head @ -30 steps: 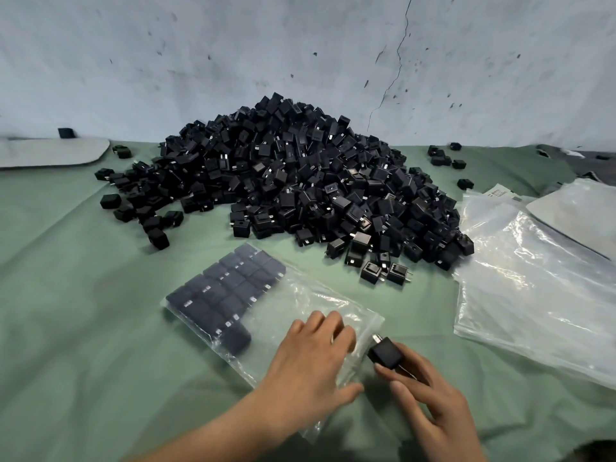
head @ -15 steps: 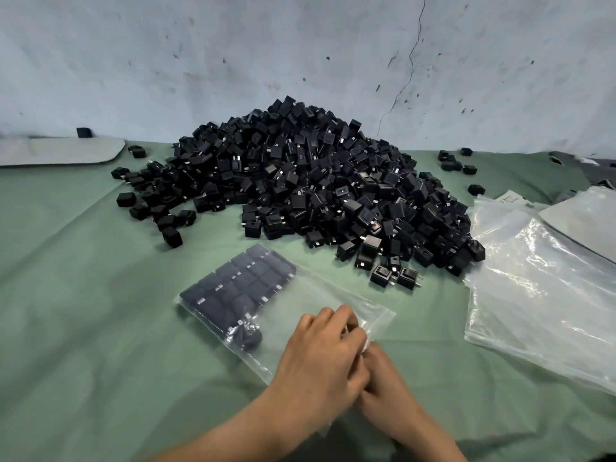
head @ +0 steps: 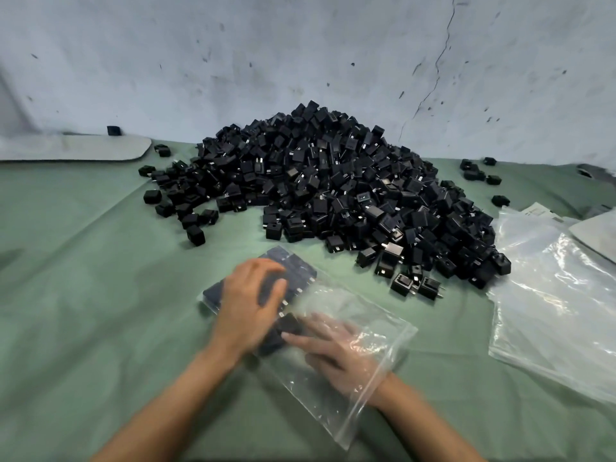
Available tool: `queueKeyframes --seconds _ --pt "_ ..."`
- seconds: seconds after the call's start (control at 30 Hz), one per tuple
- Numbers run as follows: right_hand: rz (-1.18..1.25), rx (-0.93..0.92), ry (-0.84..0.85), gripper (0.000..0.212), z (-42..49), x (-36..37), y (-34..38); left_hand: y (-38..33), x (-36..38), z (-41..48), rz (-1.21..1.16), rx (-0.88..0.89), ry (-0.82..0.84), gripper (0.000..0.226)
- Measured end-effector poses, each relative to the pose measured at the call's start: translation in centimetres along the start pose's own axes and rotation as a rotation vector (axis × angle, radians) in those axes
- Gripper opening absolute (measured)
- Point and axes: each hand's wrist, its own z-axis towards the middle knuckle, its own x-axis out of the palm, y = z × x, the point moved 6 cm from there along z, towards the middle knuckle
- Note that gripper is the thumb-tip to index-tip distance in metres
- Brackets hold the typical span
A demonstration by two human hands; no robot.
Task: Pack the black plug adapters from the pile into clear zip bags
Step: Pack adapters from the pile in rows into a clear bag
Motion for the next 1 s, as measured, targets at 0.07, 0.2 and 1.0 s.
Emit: queueKeyframes --seconds 0.07,0.2,1.0 --pt "-0.055 -0.057 -0.056 0.048 0.6 0.7 -0.1 4.3 -1.3 0.4 0.135 -0.141 -0.042 0.054" --pt "-0.008 -0.08 -0.15 0.051 1.0 0.3 -0.2 8.3 -0.7 -0.3 0.223 -0.204 0.028 0.062" --pt "-0.384 -0.261 -0.258 0.049 1.3 0.0 3.1 9.6 0.7 -0.4 0.284 -0.19 0.117 0.044"
